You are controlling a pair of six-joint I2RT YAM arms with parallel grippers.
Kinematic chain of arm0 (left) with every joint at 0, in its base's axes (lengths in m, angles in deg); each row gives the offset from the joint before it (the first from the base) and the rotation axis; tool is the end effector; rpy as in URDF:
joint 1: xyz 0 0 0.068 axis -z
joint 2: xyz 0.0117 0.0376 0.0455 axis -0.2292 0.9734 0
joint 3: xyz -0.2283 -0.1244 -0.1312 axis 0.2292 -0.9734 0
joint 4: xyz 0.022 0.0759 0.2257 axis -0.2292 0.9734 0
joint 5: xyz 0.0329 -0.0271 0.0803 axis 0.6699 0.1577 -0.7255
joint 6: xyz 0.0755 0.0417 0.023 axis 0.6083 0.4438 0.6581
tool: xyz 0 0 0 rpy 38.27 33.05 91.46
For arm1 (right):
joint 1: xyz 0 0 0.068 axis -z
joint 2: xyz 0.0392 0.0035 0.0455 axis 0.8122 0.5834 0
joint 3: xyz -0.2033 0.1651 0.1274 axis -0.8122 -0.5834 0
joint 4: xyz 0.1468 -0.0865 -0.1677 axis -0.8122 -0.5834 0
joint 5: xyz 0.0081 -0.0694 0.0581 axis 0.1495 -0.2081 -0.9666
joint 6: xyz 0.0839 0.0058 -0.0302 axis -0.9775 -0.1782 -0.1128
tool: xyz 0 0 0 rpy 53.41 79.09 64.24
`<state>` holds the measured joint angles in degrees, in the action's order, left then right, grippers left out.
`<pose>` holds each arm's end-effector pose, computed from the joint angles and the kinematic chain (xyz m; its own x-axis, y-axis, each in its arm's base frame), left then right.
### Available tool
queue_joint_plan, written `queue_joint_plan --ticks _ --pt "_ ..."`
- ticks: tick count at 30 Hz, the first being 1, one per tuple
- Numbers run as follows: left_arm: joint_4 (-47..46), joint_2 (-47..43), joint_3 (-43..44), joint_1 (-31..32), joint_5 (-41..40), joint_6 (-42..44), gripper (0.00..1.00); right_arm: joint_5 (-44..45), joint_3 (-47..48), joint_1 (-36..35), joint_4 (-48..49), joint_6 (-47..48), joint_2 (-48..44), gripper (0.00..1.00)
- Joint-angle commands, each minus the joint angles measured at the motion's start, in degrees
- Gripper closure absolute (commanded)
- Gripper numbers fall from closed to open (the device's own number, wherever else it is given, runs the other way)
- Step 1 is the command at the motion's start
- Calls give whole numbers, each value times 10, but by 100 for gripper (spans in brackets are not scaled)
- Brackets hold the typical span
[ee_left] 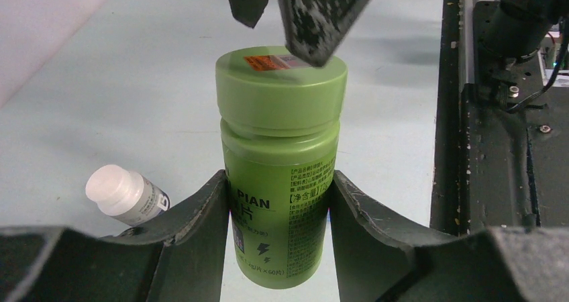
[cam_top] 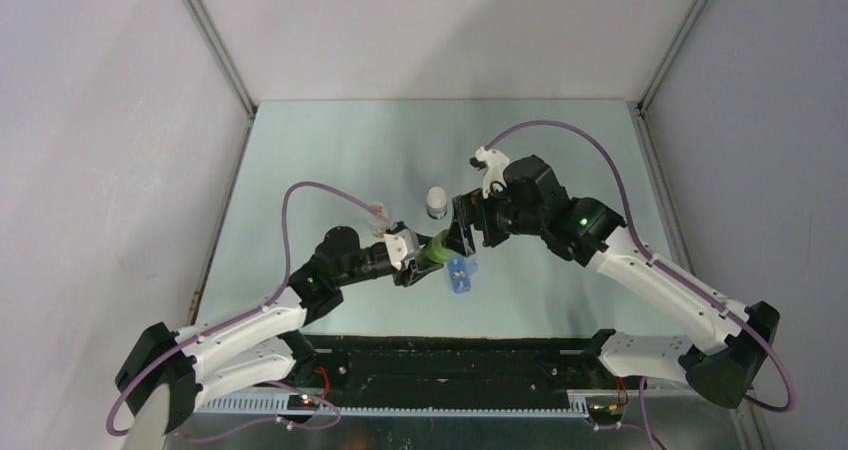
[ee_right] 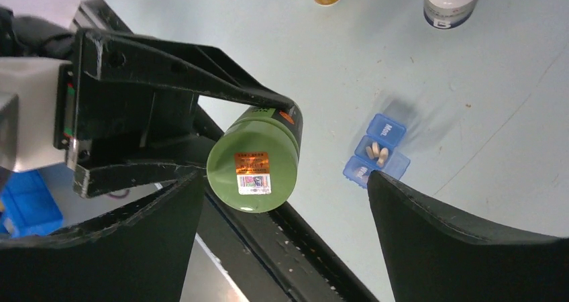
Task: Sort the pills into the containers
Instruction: Screw the lid of the pill bottle onto the pill bottle.
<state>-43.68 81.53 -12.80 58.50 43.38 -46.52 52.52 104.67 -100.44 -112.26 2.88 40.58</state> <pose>0.1295 -0.1808 0.2684 0.1205 0.1557 -0.9804 0.9429 0.2909 0.1621 0.1668 0.1961 0.3581 -0.6307 -0.1884 -0.7528 -0.6488 0.6602 0.3784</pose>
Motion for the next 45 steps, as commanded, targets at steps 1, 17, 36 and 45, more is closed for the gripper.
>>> queue_joint_plan --ticks 1,17,36,45 --pt "-31 -2 21 2 28 6 100 -33 -2 -9 1 101 5 5" --pt "-28 -1 25 2 4 6 100 47 -3 -55 64 -29 46 59" --pt "-54 33 25 2 -57 47 100 138 -17 -23 79 -171 4 1" --pt "40 61 93 1 55 66 100 -34 -26 -27 -28 144 -61 4"
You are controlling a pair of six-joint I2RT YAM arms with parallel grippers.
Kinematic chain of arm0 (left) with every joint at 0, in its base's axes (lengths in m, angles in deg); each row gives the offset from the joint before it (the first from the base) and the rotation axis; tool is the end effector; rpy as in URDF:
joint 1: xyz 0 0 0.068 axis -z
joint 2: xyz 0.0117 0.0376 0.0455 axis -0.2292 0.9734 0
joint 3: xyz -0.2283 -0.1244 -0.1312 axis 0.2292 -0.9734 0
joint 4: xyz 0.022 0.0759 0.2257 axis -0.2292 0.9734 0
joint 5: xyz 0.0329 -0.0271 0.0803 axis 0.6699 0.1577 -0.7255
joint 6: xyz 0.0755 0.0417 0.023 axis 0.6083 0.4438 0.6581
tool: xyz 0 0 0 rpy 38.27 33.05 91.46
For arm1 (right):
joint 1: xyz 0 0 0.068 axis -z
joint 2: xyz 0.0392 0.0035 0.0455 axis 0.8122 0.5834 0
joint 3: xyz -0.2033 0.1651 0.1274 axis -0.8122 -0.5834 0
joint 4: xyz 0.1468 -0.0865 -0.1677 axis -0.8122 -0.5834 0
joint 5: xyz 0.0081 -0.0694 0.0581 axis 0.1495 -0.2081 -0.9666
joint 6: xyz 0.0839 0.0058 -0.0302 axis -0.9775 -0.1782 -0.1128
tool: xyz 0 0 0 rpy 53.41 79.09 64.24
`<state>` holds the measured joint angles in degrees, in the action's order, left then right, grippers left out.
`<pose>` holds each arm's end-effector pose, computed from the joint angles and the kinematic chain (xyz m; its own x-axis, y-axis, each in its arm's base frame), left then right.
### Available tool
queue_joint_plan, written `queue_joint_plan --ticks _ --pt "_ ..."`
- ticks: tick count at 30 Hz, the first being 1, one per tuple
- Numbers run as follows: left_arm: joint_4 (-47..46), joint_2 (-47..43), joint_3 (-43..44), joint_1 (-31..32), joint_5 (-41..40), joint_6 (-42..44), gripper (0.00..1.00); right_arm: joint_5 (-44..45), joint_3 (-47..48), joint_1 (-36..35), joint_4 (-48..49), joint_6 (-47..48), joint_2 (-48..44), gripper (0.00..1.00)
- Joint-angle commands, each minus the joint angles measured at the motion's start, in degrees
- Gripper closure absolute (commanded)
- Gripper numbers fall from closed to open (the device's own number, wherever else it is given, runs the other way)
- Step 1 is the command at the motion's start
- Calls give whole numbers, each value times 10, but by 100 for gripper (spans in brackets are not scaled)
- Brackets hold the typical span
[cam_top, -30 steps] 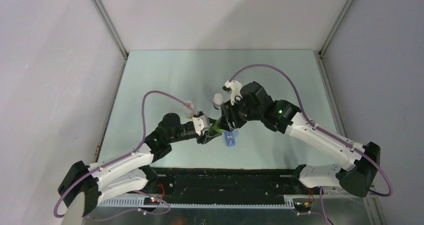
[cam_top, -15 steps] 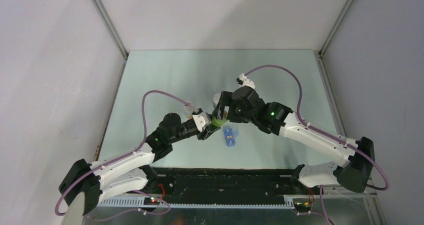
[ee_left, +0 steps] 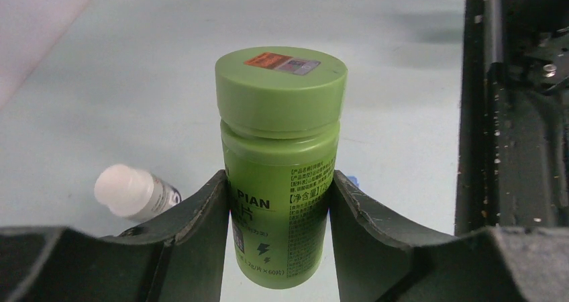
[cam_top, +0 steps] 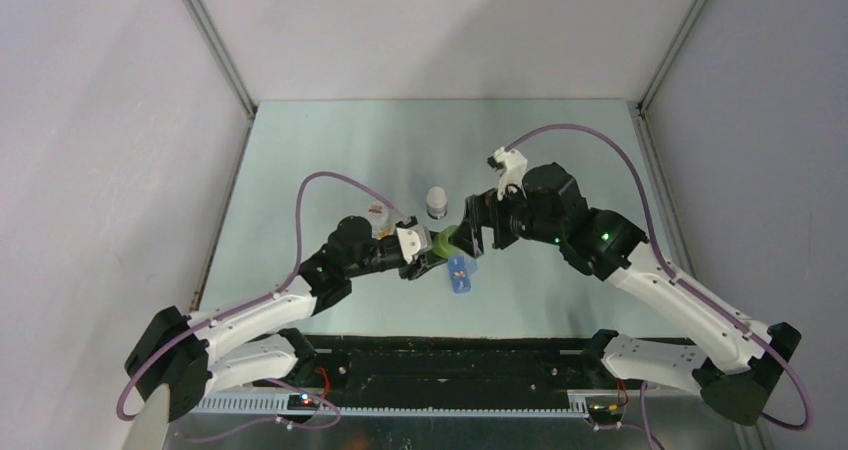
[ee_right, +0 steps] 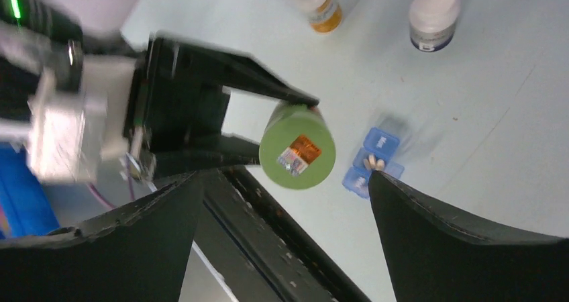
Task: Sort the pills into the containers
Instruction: Screw the lid of the pill bottle onto the pill bottle.
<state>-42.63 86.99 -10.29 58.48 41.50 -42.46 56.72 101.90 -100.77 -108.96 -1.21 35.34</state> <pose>0.1446 -0.1924 0.2616 0.1364 0.2326 -0.9630 0.9325 0.2981 0.2041 0.1575 0.1801 0.3691 -0.6083 -0.0681 -0.7908 -0.6034 0.6869 0.4050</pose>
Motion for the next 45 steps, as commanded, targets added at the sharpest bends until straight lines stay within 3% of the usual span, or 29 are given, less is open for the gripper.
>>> queue_joint_plan --ticks 1,7,17,19,21,24,28,32,34,35,37,39,40,42,45 --pt "38 8 74 2 86 26 100 -62 2 -33 -71 226 -6 4" --pt "63 13 90 2 120 38 100 -14 4 -55 -101 298 0 6" --pt "113 16 112 2 146 59 100 -62 18 -50 -94 324 28 19" --pt "114 12 112 2 146 60 100 -76 19 -48 -87 326 34 24" --pt "114 9 111 1 144 57 100 -99 23 -41 -77 322 39 35" --pt "109 3 106 2 135 52 100 -114 27 -30 -44 291 48 52" --pt "80 -3 90 2 118 37 100 -76 27 -36 0 214 63 60" --pt "39 -11 68 2 77 20 100 42 28 -52 52 62 83 63" --pt "33 -17 58 2 51 18 100 123 27 -65 71 -57 91 64" --pt "31 -17 51 2 37 18 100 164 28 -70 76 -132 97 64" --pt "22 -22 40 2 19 15 100 216 28 -90 98 -196 102 60" --pt "17 -28 30 2 9 9 100 245 28 -98 113 -231 104 47" --pt "14 -29 24 2 5 8 100 246 28 -97 119 -237 103 34" --pt "11 -33 15 2 -8 6 100 223 29 -85 118 -230 93 17" --pt "7 -37 10 2 -15 3 100 192 28 -51 80 -214 78 7"
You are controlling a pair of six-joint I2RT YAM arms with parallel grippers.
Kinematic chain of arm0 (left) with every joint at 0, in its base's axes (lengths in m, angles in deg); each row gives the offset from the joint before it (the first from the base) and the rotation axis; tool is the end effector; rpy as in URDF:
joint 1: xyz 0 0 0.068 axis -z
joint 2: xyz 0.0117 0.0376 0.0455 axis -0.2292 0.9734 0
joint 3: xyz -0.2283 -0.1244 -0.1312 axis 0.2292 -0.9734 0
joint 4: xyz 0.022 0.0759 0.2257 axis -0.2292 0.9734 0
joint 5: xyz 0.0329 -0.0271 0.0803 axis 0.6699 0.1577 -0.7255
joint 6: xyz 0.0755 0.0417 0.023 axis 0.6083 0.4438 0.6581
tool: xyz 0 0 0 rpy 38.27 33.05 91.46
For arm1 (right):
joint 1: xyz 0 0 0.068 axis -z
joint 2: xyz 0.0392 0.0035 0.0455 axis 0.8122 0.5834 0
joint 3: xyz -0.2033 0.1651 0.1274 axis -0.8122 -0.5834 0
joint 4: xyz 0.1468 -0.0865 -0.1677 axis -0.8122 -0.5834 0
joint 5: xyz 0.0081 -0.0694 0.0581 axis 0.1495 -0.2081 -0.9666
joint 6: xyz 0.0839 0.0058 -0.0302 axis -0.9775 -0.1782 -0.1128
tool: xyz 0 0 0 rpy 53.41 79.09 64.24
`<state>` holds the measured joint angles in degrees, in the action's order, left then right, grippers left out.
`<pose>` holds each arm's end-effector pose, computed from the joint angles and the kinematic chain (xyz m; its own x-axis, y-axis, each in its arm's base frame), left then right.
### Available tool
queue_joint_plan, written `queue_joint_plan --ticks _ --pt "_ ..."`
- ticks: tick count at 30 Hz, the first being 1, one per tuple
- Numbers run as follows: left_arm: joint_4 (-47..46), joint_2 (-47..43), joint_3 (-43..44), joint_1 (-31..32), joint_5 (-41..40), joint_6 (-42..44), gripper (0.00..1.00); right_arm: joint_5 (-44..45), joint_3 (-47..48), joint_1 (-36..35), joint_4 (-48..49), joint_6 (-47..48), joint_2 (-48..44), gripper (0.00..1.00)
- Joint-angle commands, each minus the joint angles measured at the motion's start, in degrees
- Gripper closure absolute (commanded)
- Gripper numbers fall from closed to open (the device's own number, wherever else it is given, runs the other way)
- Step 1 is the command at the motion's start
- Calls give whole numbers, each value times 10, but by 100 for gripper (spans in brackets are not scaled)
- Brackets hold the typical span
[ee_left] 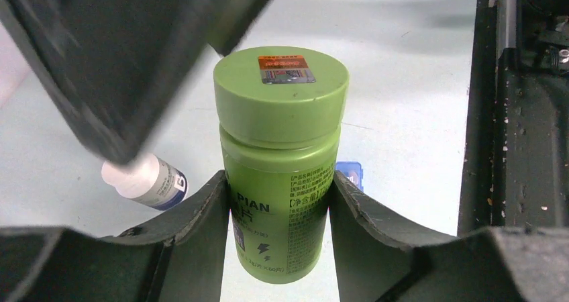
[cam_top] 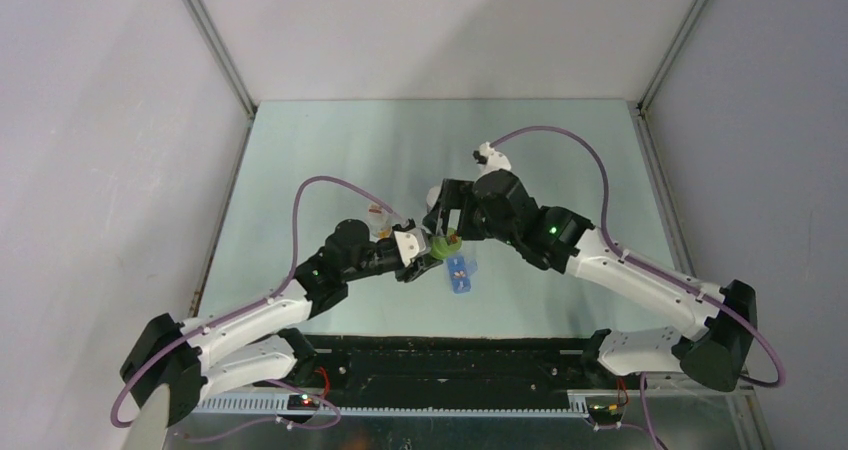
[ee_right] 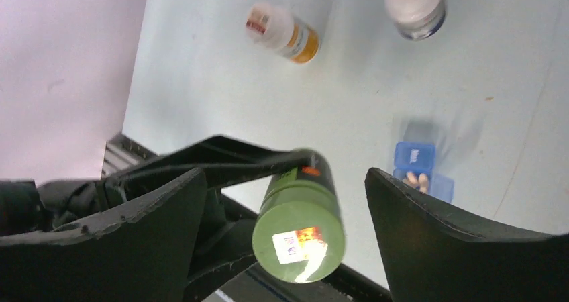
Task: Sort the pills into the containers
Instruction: Screw the lid of the pill bottle onto the pill bottle.
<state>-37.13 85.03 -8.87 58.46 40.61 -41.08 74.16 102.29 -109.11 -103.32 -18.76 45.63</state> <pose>0.1417 -0.1878 0.2641 0.1322 0.2693 -0.9540 0.9295 0.3005 0.2136 0.1786 0.2284 0.3410 -0.6992 0.1275 -0.7035 -0.3421 0.8043 0.4858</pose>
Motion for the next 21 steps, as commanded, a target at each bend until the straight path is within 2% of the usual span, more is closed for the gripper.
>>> queue_joint_plan --ticks 1,6,9,12,15,21 --pt "-50 -18 -6 2 -6 -12 100 -4 23 39 18 -15 -35 6" --pt "-52 -18 -5 2 -1 -13 100 -153 -8 88 11 112 -83 4" --pt "-45 -20 -1 2 14 -12 100 -230 -23 94 -1 237 -106 4" --pt "-35 -20 5 2 37 -10 100 -287 -26 91 -32 318 -107 9" --pt "-21 -19 16 2 53 -14 100 -300 -25 71 -35 385 -109 13" --pt "8 -21 29 2 78 -9 100 -256 -19 17 -30 459 -101 11"
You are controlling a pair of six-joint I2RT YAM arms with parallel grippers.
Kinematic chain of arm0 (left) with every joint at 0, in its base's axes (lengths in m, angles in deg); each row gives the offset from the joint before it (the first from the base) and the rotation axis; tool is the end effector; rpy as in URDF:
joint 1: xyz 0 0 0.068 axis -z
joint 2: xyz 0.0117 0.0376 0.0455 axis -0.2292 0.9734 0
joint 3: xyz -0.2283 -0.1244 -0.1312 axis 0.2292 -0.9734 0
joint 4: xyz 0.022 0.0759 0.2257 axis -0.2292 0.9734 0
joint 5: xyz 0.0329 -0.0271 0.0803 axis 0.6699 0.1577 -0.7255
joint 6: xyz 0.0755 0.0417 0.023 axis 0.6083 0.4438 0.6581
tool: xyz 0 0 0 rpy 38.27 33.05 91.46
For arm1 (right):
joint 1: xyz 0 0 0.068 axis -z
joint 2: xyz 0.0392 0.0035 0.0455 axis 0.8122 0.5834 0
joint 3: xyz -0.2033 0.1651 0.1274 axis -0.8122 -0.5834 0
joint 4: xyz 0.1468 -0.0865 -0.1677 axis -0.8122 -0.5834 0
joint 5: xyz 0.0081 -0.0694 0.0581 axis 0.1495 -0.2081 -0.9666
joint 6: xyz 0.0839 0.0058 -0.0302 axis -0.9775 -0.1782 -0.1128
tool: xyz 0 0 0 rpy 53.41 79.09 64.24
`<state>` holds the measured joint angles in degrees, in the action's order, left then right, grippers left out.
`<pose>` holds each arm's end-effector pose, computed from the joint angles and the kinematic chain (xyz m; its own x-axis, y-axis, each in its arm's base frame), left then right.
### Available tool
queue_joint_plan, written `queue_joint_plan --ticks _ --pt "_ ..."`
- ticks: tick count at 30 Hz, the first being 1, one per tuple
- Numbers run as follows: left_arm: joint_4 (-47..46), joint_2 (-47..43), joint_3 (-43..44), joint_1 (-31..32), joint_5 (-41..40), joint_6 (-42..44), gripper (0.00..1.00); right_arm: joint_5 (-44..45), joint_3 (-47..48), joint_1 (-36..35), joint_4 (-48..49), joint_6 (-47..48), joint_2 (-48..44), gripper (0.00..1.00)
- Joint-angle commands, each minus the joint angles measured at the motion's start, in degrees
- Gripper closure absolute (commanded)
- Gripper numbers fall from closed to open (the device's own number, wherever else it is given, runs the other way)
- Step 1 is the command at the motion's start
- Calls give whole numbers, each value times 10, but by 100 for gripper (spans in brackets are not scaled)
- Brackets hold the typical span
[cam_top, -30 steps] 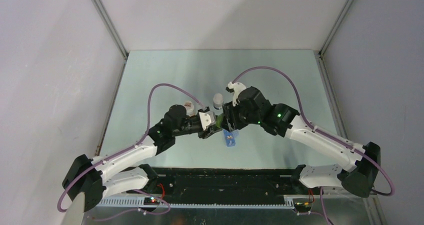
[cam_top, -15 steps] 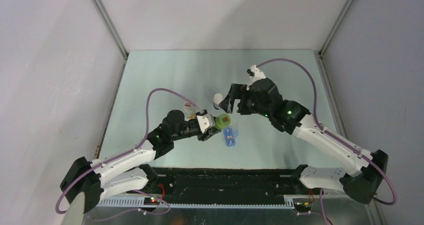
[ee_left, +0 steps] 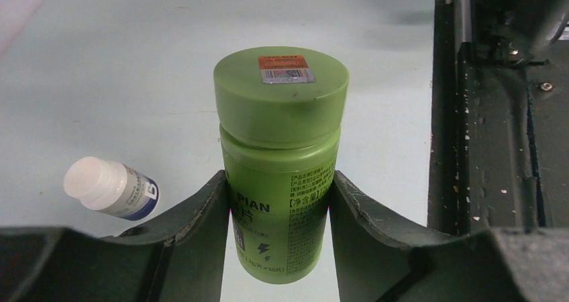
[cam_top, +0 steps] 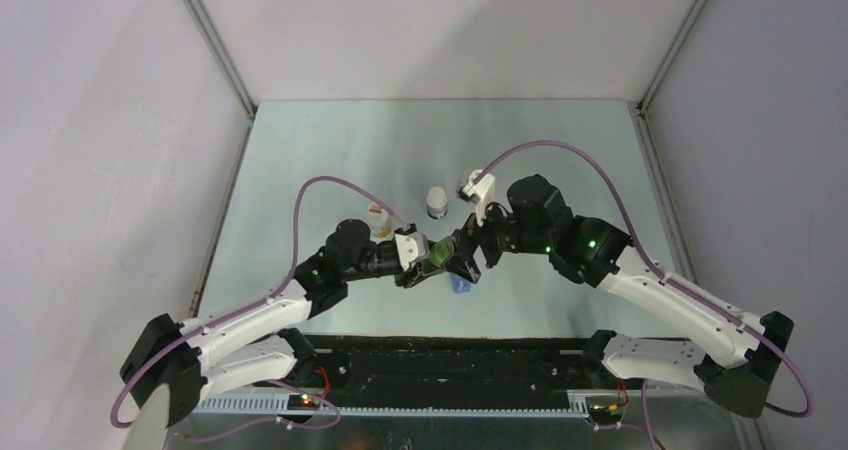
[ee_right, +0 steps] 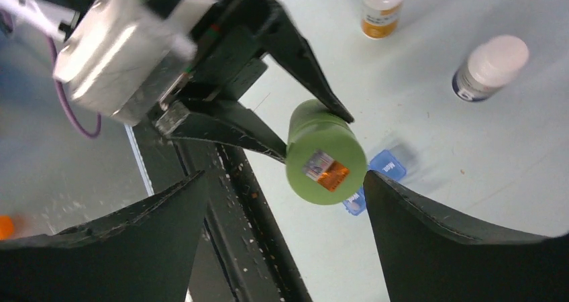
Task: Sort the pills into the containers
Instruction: Screw the lid of the pill bottle onto the pill bottle.
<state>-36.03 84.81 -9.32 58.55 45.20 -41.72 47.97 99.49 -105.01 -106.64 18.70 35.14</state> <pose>0.1340 -0.1888 0.2600 0.1138 0.2593 -0.9591 0.9577 0.2280 0.1753 0.1345 0.1987 0.3617 -0.3460 -0.3304 -0.8781 -0.8789 0.4418 0.1801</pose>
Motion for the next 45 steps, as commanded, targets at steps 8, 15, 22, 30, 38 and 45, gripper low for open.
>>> queue_joint_plan --ticks 8,15,22,30,38,45 --pt "17 -25 32 1 45 10 100 32 33 -33 -32 123 38 12" --pt "20 -34 31 1 51 13 100 51 33 -33 -34 127 52 17" --pt "18 -38 33 1 57 14 100 33 33 -29 -26 117 73 39" --pt "0 -40 28 1 27 9 100 123 52 -41 42 -84 99 79" --pt "-18 -35 17 1 -19 11 100 283 82 -78 16 -409 130 38" --pt "-19 -38 6 1 -40 8 100 226 43 -34 40 -339 60 19"
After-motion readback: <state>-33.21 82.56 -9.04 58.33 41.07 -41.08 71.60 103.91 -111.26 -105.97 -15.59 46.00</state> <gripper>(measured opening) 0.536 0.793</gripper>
